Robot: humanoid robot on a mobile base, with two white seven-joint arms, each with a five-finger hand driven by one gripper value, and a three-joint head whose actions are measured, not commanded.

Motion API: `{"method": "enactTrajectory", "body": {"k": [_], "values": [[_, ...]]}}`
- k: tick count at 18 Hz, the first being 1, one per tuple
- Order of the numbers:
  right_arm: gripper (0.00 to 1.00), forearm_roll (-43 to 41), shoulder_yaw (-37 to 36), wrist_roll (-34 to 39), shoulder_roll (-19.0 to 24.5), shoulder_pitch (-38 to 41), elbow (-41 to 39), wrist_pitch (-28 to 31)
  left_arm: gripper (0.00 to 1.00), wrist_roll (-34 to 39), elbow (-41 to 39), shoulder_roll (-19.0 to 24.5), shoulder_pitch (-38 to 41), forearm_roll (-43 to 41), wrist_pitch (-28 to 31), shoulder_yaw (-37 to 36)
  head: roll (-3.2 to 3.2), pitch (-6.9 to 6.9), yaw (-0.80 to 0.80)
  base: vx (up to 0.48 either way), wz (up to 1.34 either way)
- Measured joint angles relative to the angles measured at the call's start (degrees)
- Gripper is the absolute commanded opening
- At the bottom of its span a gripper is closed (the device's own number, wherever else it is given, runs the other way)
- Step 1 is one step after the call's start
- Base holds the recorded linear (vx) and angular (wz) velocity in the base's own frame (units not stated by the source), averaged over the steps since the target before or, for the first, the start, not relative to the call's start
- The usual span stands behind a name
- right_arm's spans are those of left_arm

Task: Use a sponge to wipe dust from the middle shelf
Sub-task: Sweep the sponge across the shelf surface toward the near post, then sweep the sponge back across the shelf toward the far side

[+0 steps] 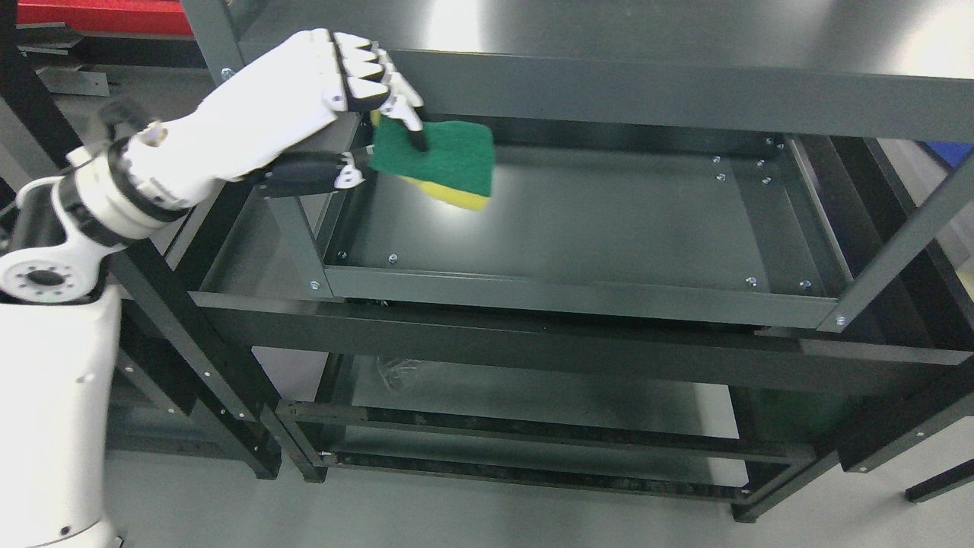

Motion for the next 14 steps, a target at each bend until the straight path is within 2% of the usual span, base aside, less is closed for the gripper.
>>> {"method": "enactTrajectory", "body": {"k": [5,8,11,14], "values": [[1.0,0.0,0.0,0.24,0.0,0.0,0.0,0.0,0.06,0.05,-0.32,6.52,4.96,5.86,0.0,6.01,0.0,0.0,0.0,0.0,0.0],[1.0,0.0,0.0,0.27,0.0,0.0,0.0,0.0,0.05,0.6,-0.52,8.43,4.45,7.27,-0.01,6.63,0.0,0.0,0.0,0.0,0.0],[1.0,0.0,0.0,0.32,0.0,0.0,0.0,0.0,0.06,0.77,-0.67,7.59,1.08,6.26,-0.03,4.35,0.0,0.0,0.0,0.0,0.0],[1.0,0.0,0.0,0.33,0.0,0.0,0.0,0.0,0.06,0.25,-0.72,3.04,-2.37,1.61,-0.04,0.24,0.0,0.0,0.0,0.0,0.0]]}}
